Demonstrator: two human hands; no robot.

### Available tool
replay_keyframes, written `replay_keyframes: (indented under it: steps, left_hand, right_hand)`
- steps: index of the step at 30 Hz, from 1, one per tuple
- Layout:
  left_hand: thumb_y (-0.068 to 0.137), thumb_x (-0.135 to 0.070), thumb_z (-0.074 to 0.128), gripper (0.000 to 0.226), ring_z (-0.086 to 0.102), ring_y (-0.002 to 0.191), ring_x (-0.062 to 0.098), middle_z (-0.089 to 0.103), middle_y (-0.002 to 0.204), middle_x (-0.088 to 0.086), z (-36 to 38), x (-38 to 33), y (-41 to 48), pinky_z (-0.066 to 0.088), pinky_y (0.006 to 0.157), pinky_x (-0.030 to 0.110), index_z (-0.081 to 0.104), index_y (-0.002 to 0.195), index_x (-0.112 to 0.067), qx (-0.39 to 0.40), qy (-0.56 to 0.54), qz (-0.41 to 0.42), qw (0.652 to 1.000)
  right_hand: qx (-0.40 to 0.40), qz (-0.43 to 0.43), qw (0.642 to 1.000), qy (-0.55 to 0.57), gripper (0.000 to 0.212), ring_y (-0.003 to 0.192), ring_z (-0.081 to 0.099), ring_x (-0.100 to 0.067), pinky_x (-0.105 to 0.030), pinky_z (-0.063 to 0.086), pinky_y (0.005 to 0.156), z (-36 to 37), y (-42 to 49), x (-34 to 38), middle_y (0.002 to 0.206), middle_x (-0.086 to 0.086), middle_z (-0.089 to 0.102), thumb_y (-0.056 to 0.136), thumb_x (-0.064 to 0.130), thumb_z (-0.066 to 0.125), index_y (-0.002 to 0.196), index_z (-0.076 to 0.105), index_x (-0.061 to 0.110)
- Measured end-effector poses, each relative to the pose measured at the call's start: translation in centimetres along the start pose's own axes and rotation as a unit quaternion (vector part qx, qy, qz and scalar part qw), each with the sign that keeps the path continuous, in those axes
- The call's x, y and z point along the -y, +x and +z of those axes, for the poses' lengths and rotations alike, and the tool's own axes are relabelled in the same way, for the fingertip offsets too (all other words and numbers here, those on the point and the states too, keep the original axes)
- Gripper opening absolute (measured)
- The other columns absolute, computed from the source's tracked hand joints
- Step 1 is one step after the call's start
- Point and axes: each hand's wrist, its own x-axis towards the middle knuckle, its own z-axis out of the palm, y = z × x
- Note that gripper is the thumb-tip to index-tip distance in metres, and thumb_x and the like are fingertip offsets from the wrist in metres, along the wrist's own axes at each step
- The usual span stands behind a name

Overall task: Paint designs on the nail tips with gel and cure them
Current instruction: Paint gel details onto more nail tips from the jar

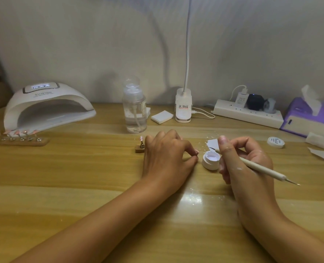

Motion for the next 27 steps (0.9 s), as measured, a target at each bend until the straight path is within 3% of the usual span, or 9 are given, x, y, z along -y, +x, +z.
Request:
replay_keyframes:
  steps: [5, 9, 15, 18, 22, 27]
  left_hand:
    - [0.08, -0.041, 0.066, 0.005, 0.049, 0.088, 0.007, 0.052, 0.085, -0.015, -0.4, 0.2, -0.3, 0.023, 0.078, 0.029, 0.066, 0.081, -0.035, -0.004, -0.049, 0.001, 0.999]
    - [0.079, -0.034, 0.066, 0.004, 0.05, 0.085, 0.006, 0.063, 0.088, -0.017, -0.7, 0.5, -0.8, 0.04, 0.08, 0.029, 0.062, 0.082, -0.033, 0.016, -0.099, 0.018, 0.995]
    - [0.081, -0.026, 0.069, 0.01, 0.049, 0.071, -0.011, 0.064, 0.081, -0.021, -0.6, 1.3, -0.5, 0.035, 0.076, 0.02, 0.061, 0.083, -0.031, 0.035, -0.16, 0.015, 0.986]
    - [0.084, -0.031, 0.072, 0.009, 0.048, 0.074, -0.016, 0.059, 0.074, -0.025, -0.6, 1.6, -0.4, 0.033, 0.077, 0.013, 0.064, 0.081, -0.032, 0.057, -0.151, 0.02, 0.987]
    - [0.081, -0.046, 0.071, 0.016, 0.05, 0.081, -0.001, 0.058, 0.083, -0.018, -0.7, 1.6, -0.4, 0.037, 0.07, 0.022, 0.057, 0.078, -0.039, 0.059, -0.098, 0.01, 0.993]
    - [0.076, -0.059, 0.069, 0.024, 0.051, 0.083, -0.003, 0.059, 0.081, -0.021, -1.0, 1.5, -0.7, 0.035, 0.072, 0.021, 0.065, 0.086, -0.037, 0.053, -0.091, 0.01, 0.994]
  right_hand:
    - [-0.013, 0.004, 1.0, -0.006, 0.023, 0.04, 0.041, -0.003, -0.014, 0.034, 0.039, -0.2, 0.2, -0.2, 0.046, 0.002, 0.052, 0.092, 0.027, 0.066, 0.079, 0.052, 0.014]
    - [-0.03, 0.017, 0.999, 0.011, 0.023, 0.039, 0.039, -0.003, -0.013, 0.031, 0.038, -0.6, 0.5, -0.4, 0.045, 0.004, 0.051, 0.092, 0.027, 0.067, 0.078, 0.052, 0.016]
    - [-0.04, 0.029, 0.999, 0.018, 0.023, 0.039, 0.039, -0.004, -0.014, 0.031, 0.037, -0.9, 0.9, -0.6, 0.046, 0.004, 0.049, 0.092, 0.028, 0.068, 0.078, 0.053, 0.017]
    - [-0.034, 0.03, 0.999, 0.016, 0.024, 0.039, 0.038, -0.004, -0.013, 0.031, 0.037, -0.9, 0.8, -0.6, 0.046, 0.004, 0.049, 0.091, 0.03, 0.068, 0.078, 0.053, 0.017]
    - [-0.03, 0.035, 0.999, 0.016, 0.024, 0.038, 0.037, -0.004, -0.013, 0.03, 0.037, -0.8, 0.8, -0.7, 0.045, 0.003, 0.049, 0.091, 0.029, 0.068, 0.077, 0.053, 0.018]
    - [-0.028, 0.039, 0.999, 0.019, 0.023, 0.037, 0.036, -0.003, -0.013, 0.03, 0.037, -0.7, 0.8, -0.7, 0.044, 0.003, 0.048, 0.091, 0.027, 0.068, 0.076, 0.053, 0.018]
